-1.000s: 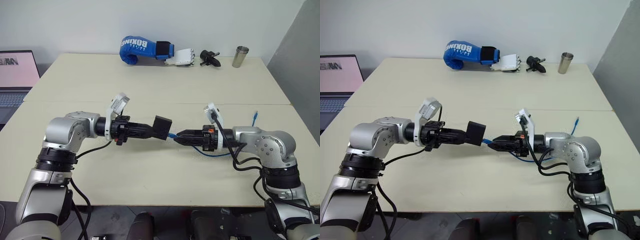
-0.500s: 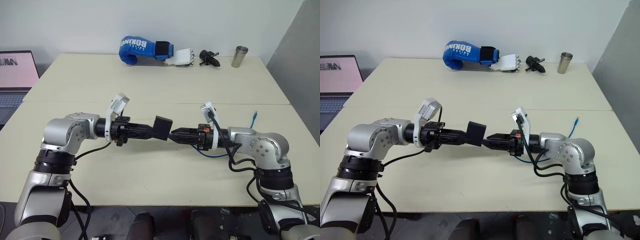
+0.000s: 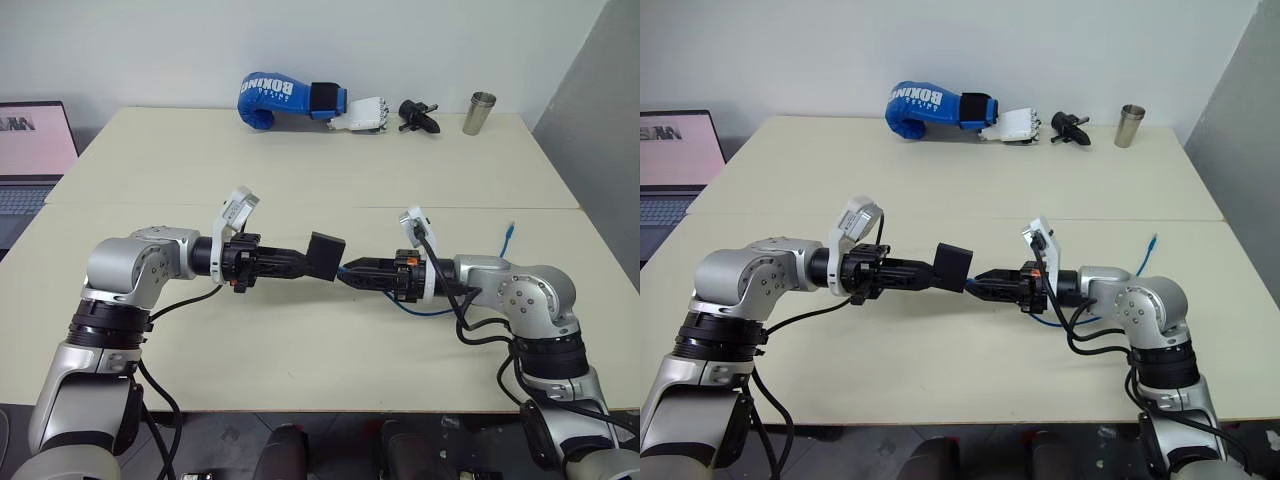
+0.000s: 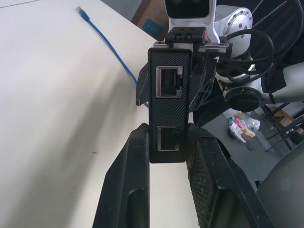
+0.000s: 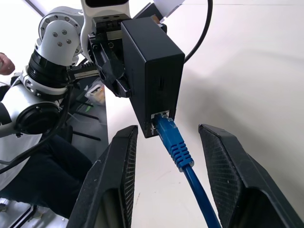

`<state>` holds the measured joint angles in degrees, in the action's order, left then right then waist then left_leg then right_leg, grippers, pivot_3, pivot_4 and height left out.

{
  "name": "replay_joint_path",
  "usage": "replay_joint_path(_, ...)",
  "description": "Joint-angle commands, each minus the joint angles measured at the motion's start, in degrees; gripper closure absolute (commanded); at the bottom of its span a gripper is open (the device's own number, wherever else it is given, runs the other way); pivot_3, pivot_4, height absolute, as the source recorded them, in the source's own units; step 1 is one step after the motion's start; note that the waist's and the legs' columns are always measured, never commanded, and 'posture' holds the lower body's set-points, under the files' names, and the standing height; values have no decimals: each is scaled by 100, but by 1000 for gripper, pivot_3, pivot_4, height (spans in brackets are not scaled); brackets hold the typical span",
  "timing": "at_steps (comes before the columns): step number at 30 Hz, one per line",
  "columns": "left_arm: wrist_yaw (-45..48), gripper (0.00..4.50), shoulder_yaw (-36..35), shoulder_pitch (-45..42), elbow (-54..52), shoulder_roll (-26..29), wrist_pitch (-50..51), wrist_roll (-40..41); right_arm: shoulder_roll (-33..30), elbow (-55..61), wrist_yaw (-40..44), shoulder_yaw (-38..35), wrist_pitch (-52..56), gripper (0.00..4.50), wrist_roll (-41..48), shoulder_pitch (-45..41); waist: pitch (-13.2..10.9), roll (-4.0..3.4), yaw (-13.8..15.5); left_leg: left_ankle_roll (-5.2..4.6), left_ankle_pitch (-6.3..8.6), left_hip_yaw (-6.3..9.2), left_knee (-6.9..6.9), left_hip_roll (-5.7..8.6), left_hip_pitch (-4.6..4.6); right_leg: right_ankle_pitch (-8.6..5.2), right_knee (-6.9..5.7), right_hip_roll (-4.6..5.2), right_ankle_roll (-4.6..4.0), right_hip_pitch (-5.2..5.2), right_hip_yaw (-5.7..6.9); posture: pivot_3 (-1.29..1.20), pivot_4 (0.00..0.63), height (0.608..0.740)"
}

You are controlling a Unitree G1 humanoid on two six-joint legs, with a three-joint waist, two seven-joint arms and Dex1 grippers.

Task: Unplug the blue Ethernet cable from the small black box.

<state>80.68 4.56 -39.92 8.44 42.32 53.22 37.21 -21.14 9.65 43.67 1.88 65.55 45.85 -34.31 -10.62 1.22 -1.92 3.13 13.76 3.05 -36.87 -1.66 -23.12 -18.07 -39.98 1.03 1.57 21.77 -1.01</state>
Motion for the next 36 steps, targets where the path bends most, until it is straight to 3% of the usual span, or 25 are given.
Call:
replay_joint_path(1,47,3742,-170,7,-198,86,-51,104,-19,36,62,-4,-110,2718,39,-66,0,0,1,0,0,0,0,0,0,0,0,0,0,0,0,0,150,740)
replay_joint_path(10,45,3742,-178,27,-218,86,-59,113,-76,20,109,45,-129,4473,11,-98,0,0,2,0,0,0,0,0,0,0,0,0,0,0,0,0,150,740)
replay_joint_path(28,4,3742,-183,29,-232,13,-49,133,-197,20,164,71,-99,4480,22,-158,0,0,2,0,0,0,0,0,-1,0,0,0,0,0,0,0,150,740)
replay_joint_path(30,-6,3742,-189,42,-255,3,-38,147,-161,35,162,57,-81,3780,76,-175,0,0,2,0,0,0,0,0,0,0,0,0,0,0,0,0,150,740)
replay_joint_path(32,-10,3742,-189,47,-263,1,-33,149,-141,70,149,46,-20,3355,138,-178,0,0,2,0,0,0,0,0,-1,0,0,0,0,0,0,0,150,740)
replay_joint_path(34,-8,3743,-189,49,-269,3,-34,146,-169,107,189,63,36,3001,178,-163,0,0,2,0,0,0,0,0,-1,0,1,0,0,0,0,0,150,740)
replay_joint_path(36,-9,3743,-190,50,-273,3,-33,143,-202,125,224,68,77,2998,204,-138,0,0,2,0,0,0,0,0,-1,0,1,0,0,0,0,0,150,740)
